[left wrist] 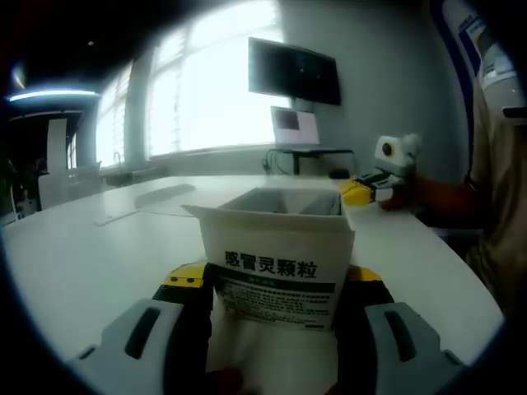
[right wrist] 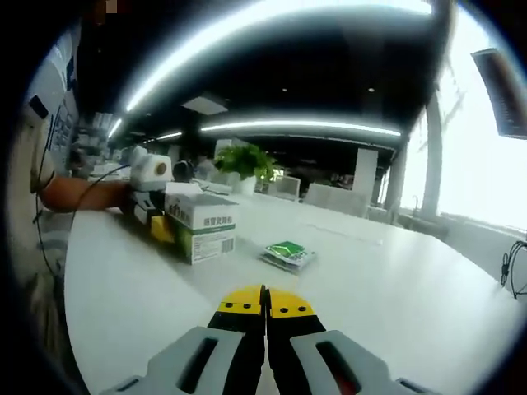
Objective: Take out ganmaoling bag from box put it on table
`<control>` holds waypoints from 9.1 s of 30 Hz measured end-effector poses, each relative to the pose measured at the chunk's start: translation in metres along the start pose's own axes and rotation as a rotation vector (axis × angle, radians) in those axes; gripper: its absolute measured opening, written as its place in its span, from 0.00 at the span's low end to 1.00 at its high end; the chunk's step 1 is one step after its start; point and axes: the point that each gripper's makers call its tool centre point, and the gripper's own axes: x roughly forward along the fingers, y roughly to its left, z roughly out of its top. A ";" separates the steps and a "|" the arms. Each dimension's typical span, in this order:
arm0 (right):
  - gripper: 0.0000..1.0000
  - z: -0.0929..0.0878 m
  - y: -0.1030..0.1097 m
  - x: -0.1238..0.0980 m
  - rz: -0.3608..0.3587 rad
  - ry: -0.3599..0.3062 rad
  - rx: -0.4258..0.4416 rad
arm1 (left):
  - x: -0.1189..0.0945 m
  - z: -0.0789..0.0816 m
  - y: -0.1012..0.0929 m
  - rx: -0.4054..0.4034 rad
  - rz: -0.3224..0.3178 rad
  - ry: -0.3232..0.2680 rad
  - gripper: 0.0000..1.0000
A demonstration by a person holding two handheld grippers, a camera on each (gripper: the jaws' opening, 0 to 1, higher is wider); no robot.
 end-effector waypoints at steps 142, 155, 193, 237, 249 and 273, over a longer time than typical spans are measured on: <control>0.00 0.060 0.100 0.127 0.522 0.484 -0.613 | 0.000 0.000 -0.002 -0.001 -0.005 0.007 0.50; 0.00 0.044 0.105 0.136 0.586 0.523 -0.549 | 0.001 0.000 -0.002 -0.002 -0.005 0.009 0.50; 0.00 0.130 0.056 0.124 0.384 0.235 -0.224 | 0.000 -0.001 -0.001 -0.001 -0.006 0.009 0.50; 0.00 0.034 -0.056 0.140 0.022 0.144 0.747 | 0.000 0.000 -0.002 0.000 -0.007 0.008 0.50; 0.00 0.020 -0.047 0.149 0.054 0.178 0.877 | 0.000 0.000 -0.003 0.001 -0.007 0.009 0.50; 0.17 -0.001 -0.082 0.138 -0.208 0.286 0.231 | 0.000 -0.001 -0.003 0.001 -0.008 0.008 0.50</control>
